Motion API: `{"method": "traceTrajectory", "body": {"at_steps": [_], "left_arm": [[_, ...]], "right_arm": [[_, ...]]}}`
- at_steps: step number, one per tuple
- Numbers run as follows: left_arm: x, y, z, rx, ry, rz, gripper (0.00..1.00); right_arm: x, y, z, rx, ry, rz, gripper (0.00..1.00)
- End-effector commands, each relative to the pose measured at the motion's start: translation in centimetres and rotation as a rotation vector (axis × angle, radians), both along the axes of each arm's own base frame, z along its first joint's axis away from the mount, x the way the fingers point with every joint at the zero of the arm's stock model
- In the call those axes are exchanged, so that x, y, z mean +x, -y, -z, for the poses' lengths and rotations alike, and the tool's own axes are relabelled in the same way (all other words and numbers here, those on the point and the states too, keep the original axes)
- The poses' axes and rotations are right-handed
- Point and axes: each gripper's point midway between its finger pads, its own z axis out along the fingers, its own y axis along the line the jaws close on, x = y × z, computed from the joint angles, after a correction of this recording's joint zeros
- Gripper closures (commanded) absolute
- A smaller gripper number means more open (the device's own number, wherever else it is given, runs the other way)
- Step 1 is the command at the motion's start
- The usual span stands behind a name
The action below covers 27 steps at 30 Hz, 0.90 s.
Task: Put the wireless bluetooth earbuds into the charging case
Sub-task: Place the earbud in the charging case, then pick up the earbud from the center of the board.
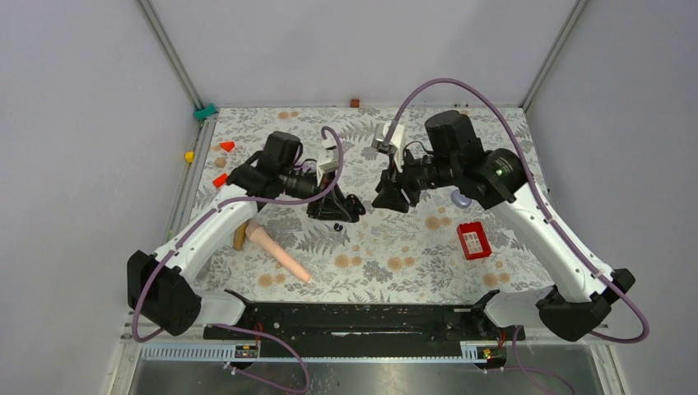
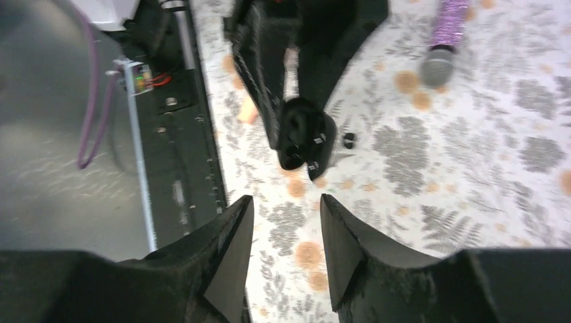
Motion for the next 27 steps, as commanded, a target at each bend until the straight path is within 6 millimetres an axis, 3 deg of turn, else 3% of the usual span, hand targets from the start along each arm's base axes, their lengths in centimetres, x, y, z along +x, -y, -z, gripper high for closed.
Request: {"method": "traceTrajectory", "body": {"at_steps": [1, 4, 8, 11, 17, 21, 27], "left_arm": [[2.1, -2.0, -3.7, -0.072, 0.164, -0.076, 0.92], [3.2, -3.8, -4.3, -0.084, 0.202, -0.145, 0.92], [3.7, -5.5, -5.5, -0.093, 0.255, -0.208, 0.92], [3.8, -6.4, -5.7, -0.084, 0.280, -0.236, 0.92], [3.6, -7.5, -5.6, -0.074, 0.311, -0.267, 0.92], [3.2, -7.8, -6.4, -0.096, 0.326, -0.274, 0.92], [2.9, -7.8, -6.7, -0.107, 0.331, -0.276, 0.92]], "right_arm": [[4.1, 1.1, 1.8, -0.080, 0.145, 0.154, 0.50], [5.9, 1.4, 4.4, -0.140, 0.118, 0.192, 0.14], [7.6, 0.3, 8.5, -0.197, 0.050, 0.183, 0.10], [8.7, -1.1, 12.2, -0.241, -0.039, 0.171, 0.12], [9.3, -4.6, 18.3, -0.277, -0.336, 0.187, 0.27], [8.4, -7.0, 20.8, -0.261, -0.565, 0.182, 0.36], [7.2, -9.5, 22.7, -0.269, -0.621, 0.121, 0.39]]}}
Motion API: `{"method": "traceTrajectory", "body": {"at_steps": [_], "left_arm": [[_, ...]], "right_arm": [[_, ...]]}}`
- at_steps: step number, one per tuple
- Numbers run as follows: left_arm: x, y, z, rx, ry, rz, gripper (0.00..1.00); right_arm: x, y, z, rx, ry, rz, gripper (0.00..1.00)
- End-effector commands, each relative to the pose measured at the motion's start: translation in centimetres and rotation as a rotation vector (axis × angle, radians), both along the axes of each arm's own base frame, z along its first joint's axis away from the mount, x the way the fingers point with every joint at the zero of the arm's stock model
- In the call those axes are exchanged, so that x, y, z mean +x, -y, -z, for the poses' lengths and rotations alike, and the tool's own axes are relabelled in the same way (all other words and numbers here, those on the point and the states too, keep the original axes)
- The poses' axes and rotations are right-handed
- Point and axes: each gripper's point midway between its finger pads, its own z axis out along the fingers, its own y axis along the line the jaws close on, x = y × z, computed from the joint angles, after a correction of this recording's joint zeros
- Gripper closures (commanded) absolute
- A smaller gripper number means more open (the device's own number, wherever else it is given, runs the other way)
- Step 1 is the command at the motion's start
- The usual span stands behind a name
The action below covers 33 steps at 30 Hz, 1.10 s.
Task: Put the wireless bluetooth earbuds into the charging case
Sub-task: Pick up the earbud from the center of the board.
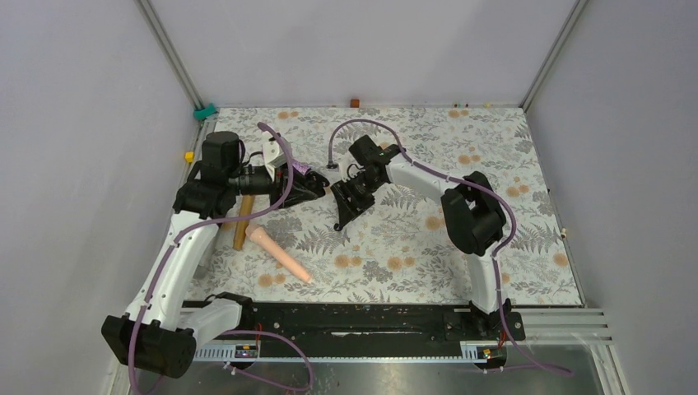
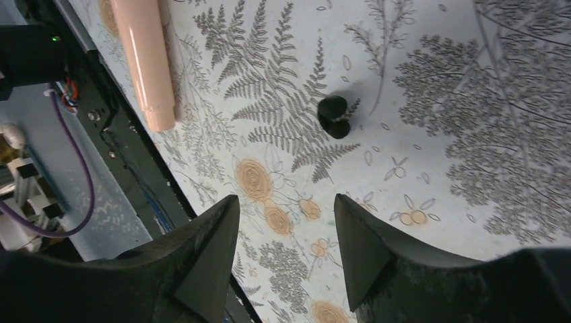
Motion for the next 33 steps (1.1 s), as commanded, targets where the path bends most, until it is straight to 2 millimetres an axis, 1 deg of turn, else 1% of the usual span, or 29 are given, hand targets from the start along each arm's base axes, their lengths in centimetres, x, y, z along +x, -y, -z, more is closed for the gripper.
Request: {"method": "traceTrajectory", "body": {"at_steps": [1, 3, 5, 7, 9, 14, 19, 33], "left_arm": [[-0.3, 0.0, -1.2, -0.027, 0.064, 0.018, 0.92], [-0.3, 0.0, -1.2, -0.028, 0.063, 0.017, 0.92], [-0.4, 0.0, -1.3, -0.031, 0.065, 0.019, 0.92], [-0.4, 0.1, -1.3, -0.033, 0.067, 0.021, 0.92], [-0.5, 0.1, -1.2, -0.033, 0.065, 0.022, 0.92], [-0.6, 0.0, -1.1, -0.034, 0.066, 0.022, 0.92], [-0.5, 0.1, -1.0, -0.035, 0.063, 0.024, 0.92], [-0.6, 0.1, -0.7, -0.036, 0.057, 0.028, 0.92]], "right_arm": [[-1.6, -3.5, -2.5, 0.111, -0.038, -0.050, 0.39], [-2.1, -4.1, -2.3, 0.115, -0.044, -0.070, 0.39], [-2.5, -4.5, -1.7, 0.103, -0.045, -0.086, 0.40], [-2.8, -4.8, -0.7, 0.080, -0.045, -0.096, 0.40], [-2.7, -5.0, 0.1, 0.057, -0.020, -0.110, 0.40], [-1.5, -5.1, 1.5, -0.001, 0.086, -0.140, 0.41], [-1.2, -5.2, 2.4, -0.045, 0.166, -0.188, 0.41], [-0.5, -5.1, 3.5, -0.095, 0.236, -0.201, 0.41]]}}
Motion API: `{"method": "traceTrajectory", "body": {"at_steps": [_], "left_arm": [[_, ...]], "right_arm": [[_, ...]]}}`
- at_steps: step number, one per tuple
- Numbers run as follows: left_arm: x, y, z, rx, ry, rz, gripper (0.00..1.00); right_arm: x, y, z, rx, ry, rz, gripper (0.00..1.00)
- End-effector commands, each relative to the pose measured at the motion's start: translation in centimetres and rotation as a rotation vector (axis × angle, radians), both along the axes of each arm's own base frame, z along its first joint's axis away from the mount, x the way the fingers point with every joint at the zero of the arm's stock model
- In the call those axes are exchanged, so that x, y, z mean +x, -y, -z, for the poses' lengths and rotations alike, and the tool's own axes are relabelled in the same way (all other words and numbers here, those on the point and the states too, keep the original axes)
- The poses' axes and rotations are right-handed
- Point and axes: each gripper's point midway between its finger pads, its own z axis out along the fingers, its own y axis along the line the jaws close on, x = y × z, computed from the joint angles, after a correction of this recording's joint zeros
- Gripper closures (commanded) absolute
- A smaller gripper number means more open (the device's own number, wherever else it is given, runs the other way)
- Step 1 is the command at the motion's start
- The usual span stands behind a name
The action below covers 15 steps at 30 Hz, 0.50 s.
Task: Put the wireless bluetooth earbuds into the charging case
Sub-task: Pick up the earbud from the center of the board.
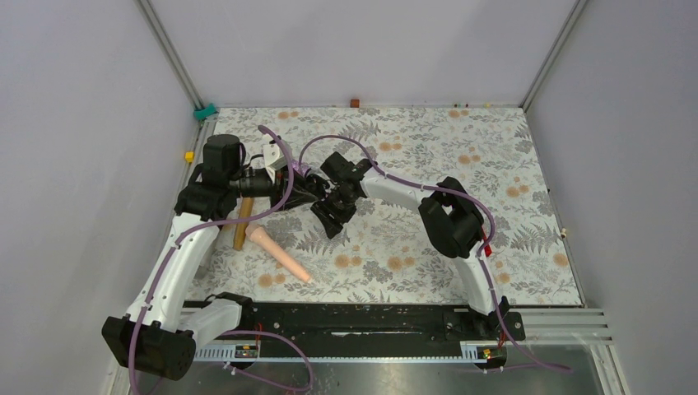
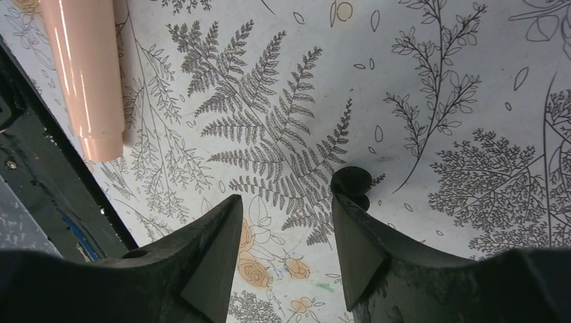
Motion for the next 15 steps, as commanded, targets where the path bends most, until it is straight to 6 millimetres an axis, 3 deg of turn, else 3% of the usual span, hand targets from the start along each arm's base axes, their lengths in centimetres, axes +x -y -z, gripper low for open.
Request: {"method": "traceTrajectory", "body": {"at_steps": [1, 15], "left_arm": [[-0.28, 0.13, -1.19, -0.030, 0.061, 0.027, 0.92], [-0.23, 0.14, -0.97, -0.029, 0.054, 0.027, 0.92]], "right_arm": [[1.13, -0.98, -0.32, 0.010, 0.076, -0.023, 0.41], [0.98, -1.03, 0.47, -0.013, 0.118, -0.066, 0.42]]}}
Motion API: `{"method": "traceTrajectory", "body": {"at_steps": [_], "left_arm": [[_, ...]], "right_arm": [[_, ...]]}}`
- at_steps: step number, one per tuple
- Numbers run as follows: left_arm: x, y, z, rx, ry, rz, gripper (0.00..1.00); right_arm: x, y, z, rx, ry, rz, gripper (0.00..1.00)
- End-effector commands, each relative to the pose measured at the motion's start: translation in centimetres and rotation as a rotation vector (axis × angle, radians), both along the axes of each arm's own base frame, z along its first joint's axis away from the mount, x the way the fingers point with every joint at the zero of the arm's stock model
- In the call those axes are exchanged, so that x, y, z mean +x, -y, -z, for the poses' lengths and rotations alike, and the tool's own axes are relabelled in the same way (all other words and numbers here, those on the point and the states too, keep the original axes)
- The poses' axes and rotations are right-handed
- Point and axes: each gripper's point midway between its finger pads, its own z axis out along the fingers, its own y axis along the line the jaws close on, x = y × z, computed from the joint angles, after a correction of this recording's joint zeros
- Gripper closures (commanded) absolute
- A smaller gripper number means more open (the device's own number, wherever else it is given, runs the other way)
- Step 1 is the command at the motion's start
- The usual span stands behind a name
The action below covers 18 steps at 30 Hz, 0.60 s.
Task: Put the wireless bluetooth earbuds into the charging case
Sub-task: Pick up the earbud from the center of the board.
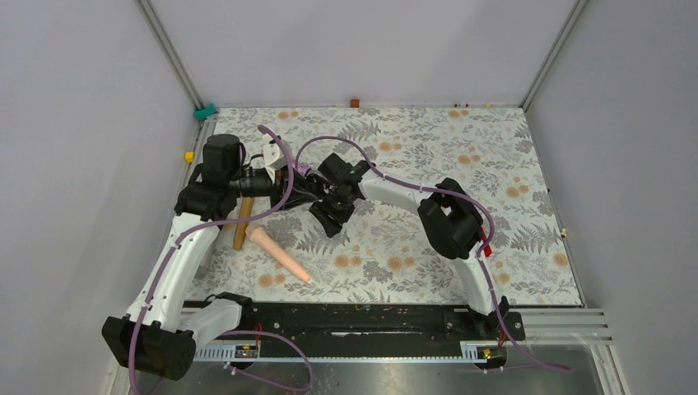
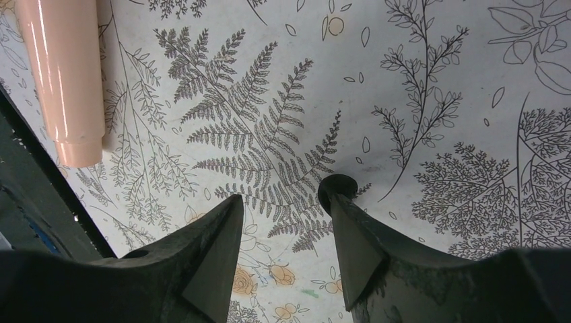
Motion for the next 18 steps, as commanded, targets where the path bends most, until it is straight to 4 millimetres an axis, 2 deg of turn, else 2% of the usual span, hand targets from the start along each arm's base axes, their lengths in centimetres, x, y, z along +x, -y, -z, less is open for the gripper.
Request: {"method": "traceTrajectory", "body": {"at_steps": [1, 13, 18], "left_arm": [[-0.3, 0.1, -0.9, -0.028, 0.047, 0.028, 0.92], [-0.3, 0.1, -0.9, -0.027, 0.050, 0.029, 0.92], [-0.3, 0.1, -0.8, -0.027, 0.048, 0.030, 0.92]], "right_arm": [[0.3, -0.8, 0.3, -0.007, 0.047, -0.036, 0.42], [1.4, -0.2, 0.7, -0.053, 0.119, -0.037, 0.43], [1.7, -0.2, 0.8, -0.056, 0.132, -0.050, 0.53]]}}
